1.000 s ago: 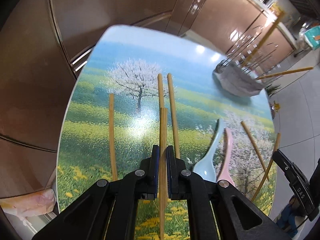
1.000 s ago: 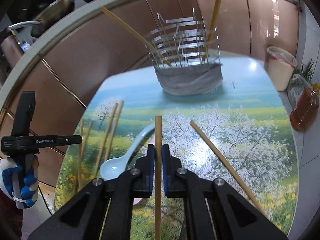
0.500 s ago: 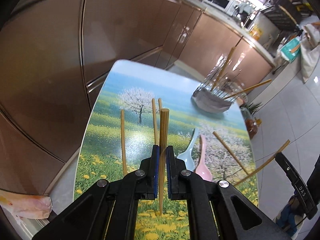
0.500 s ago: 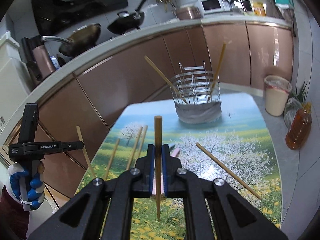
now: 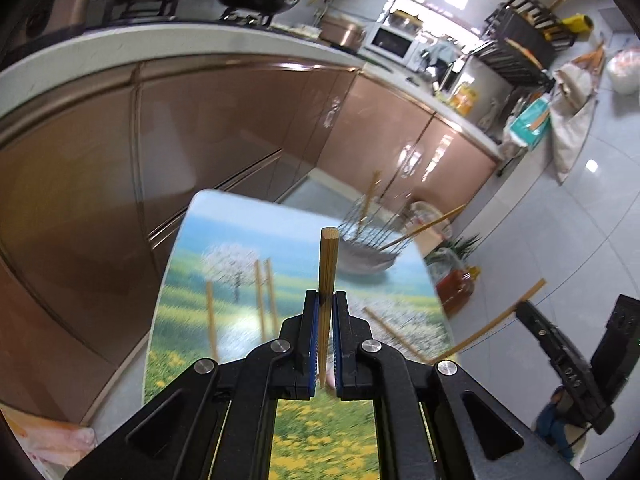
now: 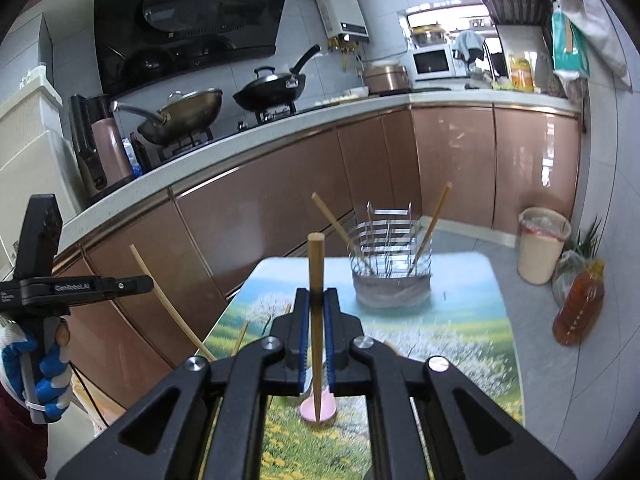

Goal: Organize utensils
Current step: 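Lift the right tool's chopstick over the wire basket while the left tool carries its chopstick there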

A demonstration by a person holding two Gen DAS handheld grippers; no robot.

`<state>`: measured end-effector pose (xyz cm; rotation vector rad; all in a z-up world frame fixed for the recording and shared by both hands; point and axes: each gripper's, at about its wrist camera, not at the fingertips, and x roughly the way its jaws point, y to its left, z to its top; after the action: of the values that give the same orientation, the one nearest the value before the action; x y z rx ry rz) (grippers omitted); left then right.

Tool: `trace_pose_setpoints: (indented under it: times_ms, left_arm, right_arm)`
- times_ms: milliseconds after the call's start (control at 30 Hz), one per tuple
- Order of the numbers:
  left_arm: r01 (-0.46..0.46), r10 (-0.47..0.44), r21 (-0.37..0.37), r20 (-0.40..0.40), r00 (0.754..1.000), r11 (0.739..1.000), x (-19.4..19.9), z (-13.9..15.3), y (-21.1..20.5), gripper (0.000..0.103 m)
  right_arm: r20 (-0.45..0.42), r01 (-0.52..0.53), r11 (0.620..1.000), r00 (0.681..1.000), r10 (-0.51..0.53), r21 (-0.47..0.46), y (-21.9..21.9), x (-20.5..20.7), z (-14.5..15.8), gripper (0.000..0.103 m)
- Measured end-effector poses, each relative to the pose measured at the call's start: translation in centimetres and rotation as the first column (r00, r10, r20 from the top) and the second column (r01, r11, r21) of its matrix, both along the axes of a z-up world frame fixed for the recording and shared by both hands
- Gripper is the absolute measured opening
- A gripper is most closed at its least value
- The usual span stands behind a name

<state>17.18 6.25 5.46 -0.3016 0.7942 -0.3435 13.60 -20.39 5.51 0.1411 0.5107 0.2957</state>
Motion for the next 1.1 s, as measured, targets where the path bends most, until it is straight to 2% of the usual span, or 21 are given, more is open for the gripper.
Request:
trace_pose_setpoints:
  times_ms: [167,367,533,633,800,1000,1100]
  left_arm:
    - [0.043,-0.042,-0.03,0.051,0.998,0.999,2.1,3.4,-2.0,0.006]
    - [0.08,-0.074,-0.043,0.127,0.989,0.996,6.5,7.3,-5.7,0.006]
    - [0.079,-0.072,-0.032,0.177,0.982,0.996,11.6,8.9,-9.1,0.006]
    - [0.066,-0.064,-0.005,0.188,0.98,0.998,14.4,8.3,-10.9,0.006]
    - [0.033,-0.042,0.052,0.183,0.982,0.998,18.7,5.8,-13.4,0.006]
    - [0.018,-0.041,0.126,0.179,0.983,0.992,22.4,1.6,-16.1,0.006]
    - [0.022,-0.044,0.137,0.158,0.986,0.99,23.7,-0.5,-17.0,0.006]
  right_arm:
    - [0.043,0.035,0.999,0.998,-0.034,-0.017,-1.4,2.7,3.2,0.006]
    - [0.113,0.077,0.997,0.991,-0.074,-0.029,-3.0,7.6,7.5,0.006]
    - [0.142,0.11,0.994,0.984,-0.105,-0.029,-4.0,12.7,8.9,0.006]
    - [0.137,0.123,0.992,0.984,-0.117,-0.038,-4.2,15.9,8.2,0.006]
    - [0.104,0.144,0.988,0.985,-0.139,-0.047,-4.9,21.7,4.6,0.006]
    - [0.059,0.154,0.986,0.987,-0.151,-0.064,-5.2,26.2,0.2,0.006]
    - [0.044,0.161,0.984,0.987,-0.158,-0.082,-5.0,27.6,-1.7,0.006]
